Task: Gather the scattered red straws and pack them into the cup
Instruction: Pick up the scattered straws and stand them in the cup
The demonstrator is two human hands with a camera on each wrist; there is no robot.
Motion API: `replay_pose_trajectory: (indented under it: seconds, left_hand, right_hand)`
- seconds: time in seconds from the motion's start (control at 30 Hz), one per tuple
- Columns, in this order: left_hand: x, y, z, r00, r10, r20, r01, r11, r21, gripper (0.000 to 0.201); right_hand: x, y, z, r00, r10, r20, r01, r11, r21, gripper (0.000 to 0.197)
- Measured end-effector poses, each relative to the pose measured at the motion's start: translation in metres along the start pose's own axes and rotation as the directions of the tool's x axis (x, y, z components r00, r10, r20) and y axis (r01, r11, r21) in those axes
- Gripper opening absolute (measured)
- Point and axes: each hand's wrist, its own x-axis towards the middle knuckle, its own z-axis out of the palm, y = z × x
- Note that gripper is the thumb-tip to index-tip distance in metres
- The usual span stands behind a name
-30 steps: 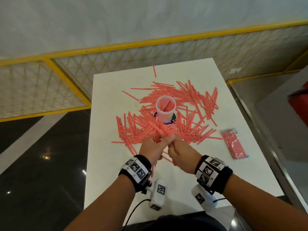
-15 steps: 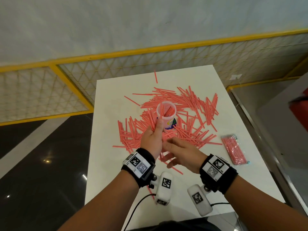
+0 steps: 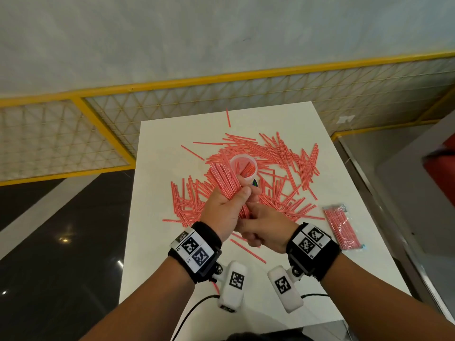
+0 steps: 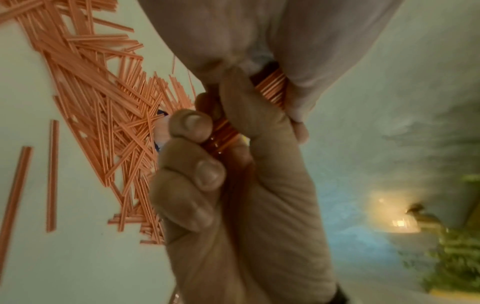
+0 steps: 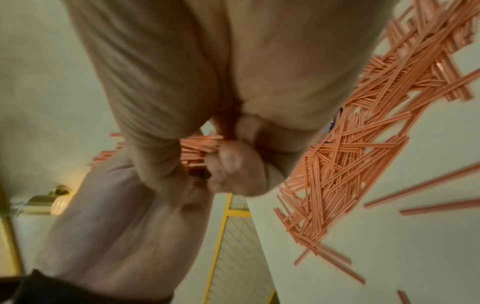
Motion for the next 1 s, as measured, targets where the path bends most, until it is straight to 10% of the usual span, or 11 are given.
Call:
replay_pose_trajectory:
  seconds: [0.3,0.6,0.77,0.87,1.0]
  left_hand:
    - [0.002,0.000,0.003,0.998,-0.003,-0.069,0.001,0.999,-0.038,0.019]
    - [0.010,-0.002,0.005,0.990,0.067,-0.127,-0.032,0.966,0.257,0.062]
    - [0.009,-0.001,0.000,0.983,0.095,-0.156,-0.055,0.967,0.248,0.054]
    - [0.012,-0.006,-0.003,0.993,0.065,-0.104,-0.041,0.976,0.216,0.047]
    - [0.014,-0.019,-0.008,0.995,0.081,-0.052,-0.066,0.966,0.251,0.040]
  right_hand:
    - [0.006,0.009,0.006,0.987,-0.052,-0.152,0.037,0.994,-0.104,0.021]
    - [0.019,0.010,0.018,0.942,-0.079,-0.327,-0.001,0.971,-0.238,0.004]
    - [0.027,0.011,0.022,0.899,-0.094,-0.428,0.070,0.995,-0.071,0.070]
    - [0.029,0.014,0.020,0.892,-0.343,-0.295,0.139,0.828,-0.544,0.052]
    - [0.042,0.013,0.023,0.942,-0.229,-0.244,-0.085,0.541,-0.837,0.028]
